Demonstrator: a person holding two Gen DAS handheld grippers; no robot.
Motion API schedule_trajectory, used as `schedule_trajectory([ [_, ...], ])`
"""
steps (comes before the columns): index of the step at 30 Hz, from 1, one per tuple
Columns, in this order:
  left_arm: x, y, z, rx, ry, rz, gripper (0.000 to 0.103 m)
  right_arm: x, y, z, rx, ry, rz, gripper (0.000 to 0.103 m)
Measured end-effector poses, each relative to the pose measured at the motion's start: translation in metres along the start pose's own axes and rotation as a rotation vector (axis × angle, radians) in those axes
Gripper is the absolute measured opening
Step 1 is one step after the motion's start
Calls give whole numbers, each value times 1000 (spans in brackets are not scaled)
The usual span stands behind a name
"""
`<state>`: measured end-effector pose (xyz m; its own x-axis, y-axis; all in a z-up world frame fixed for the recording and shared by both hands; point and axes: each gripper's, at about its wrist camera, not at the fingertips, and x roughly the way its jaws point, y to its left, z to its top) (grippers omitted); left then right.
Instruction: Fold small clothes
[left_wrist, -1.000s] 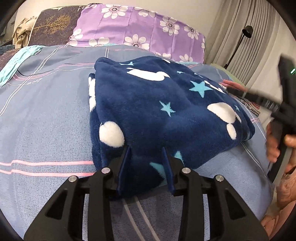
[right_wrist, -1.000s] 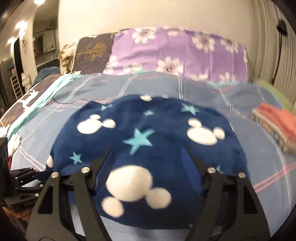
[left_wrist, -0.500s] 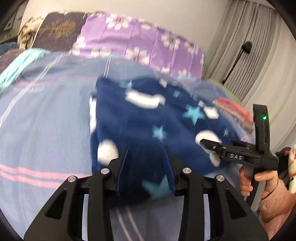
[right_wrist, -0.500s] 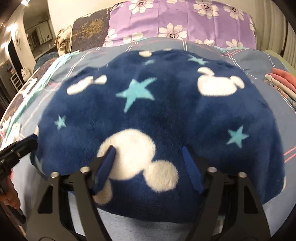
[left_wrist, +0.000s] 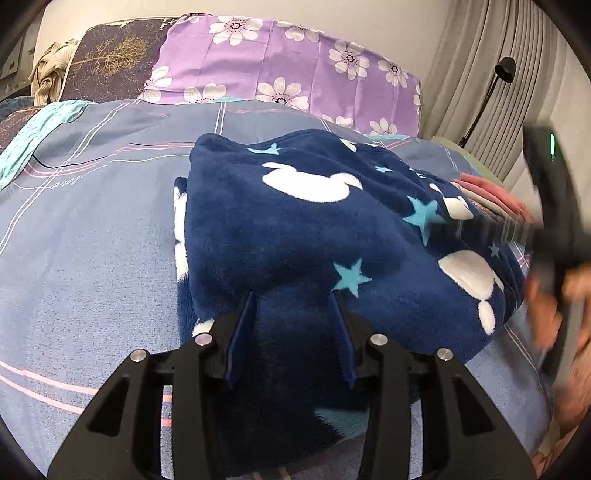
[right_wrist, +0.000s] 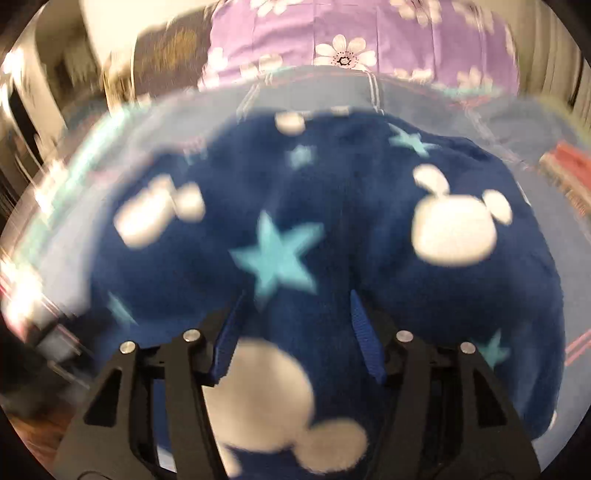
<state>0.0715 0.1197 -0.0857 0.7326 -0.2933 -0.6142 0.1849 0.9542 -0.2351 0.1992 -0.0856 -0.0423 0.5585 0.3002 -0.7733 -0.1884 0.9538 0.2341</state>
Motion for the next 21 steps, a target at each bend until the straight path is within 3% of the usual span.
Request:
schedule_trajectory([
  [2, 0, -1, -1, 9, -7, 6, 43, -4, 7, 34, -28, -90, -33, 60],
  [4, 1, -3, 1, 10, -9, 7, 43, 18, 12, 50, -63, -87, -70, 65],
  [6, 1, -2, 0, 6, -11, -1, 44, 90, -5, 49, -21, 92, -153, 67],
  [7, 1, 0, -1, 3, -13, -10, 45, 109, -13, 45, 6, 135, -140, 70],
  [8, 1, 0, -1, 2, -14, -18, 46, 111, -15, 45, 1, 109, -133, 72],
  [12, 2, 2, 0, -7, -11, -30, 47, 95, -1, 50, -62, 106, -191, 69],
  [17, 1, 3, 0, -10, -15, -34, 47, 58, -1, 50, 3, 0, -131, 70],
  [21, 0, 1, 1, -2, -16, -33, 51, 30, 28, 20, -175, -24, -48, 70],
])
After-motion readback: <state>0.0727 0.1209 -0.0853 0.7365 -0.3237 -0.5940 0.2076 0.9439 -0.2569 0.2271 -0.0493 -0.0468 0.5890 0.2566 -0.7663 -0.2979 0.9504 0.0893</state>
